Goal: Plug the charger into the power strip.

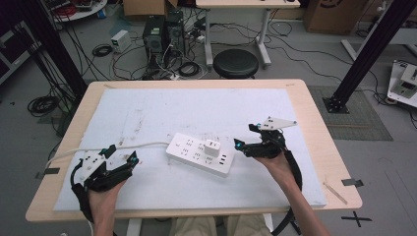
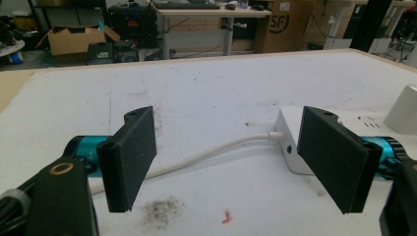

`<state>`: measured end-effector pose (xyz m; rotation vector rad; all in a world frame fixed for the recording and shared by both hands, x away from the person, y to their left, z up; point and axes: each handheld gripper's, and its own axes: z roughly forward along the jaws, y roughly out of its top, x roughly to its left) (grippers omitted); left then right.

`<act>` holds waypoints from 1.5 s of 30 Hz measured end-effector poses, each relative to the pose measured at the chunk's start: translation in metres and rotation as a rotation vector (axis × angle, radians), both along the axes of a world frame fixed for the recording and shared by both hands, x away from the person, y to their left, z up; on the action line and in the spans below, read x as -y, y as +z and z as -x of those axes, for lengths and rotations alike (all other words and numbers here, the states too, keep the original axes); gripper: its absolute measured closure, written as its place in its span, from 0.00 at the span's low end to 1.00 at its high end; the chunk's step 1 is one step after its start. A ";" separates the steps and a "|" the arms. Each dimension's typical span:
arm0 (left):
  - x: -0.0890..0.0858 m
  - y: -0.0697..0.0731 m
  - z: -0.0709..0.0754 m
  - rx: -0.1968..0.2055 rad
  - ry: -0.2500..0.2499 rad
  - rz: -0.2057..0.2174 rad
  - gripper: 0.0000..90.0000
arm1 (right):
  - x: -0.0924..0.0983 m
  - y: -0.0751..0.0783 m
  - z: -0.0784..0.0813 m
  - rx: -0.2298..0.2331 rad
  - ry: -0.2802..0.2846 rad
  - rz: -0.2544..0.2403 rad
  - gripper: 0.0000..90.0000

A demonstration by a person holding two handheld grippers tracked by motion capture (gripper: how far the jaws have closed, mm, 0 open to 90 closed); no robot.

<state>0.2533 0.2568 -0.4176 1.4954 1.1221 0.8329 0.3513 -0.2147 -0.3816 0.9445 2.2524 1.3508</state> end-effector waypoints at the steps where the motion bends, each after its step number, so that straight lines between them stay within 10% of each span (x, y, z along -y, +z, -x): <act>1: 0.000 0.000 -0.001 0.001 -0.002 -0.003 0.25 | 0.003 -0.001 0.002 0.011 -0.011 -0.005 0.21; 16: -0.007 -0.002 0.000 0.002 0.019 0.002 0.25 | 0.047 -0.017 0.033 0.142 -0.222 -0.111 0.21; 29: -0.005 -0.002 -0.003 -0.008 0.015 -0.004 0.25 | 0.090 -0.040 0.056 0.106 -0.383 -0.186 0.21; 45: -0.002 -0.003 -0.008 -0.013 0.001 -0.006 0.25 | 0.098 -0.043 0.057 0.089 -0.402 -0.180 0.21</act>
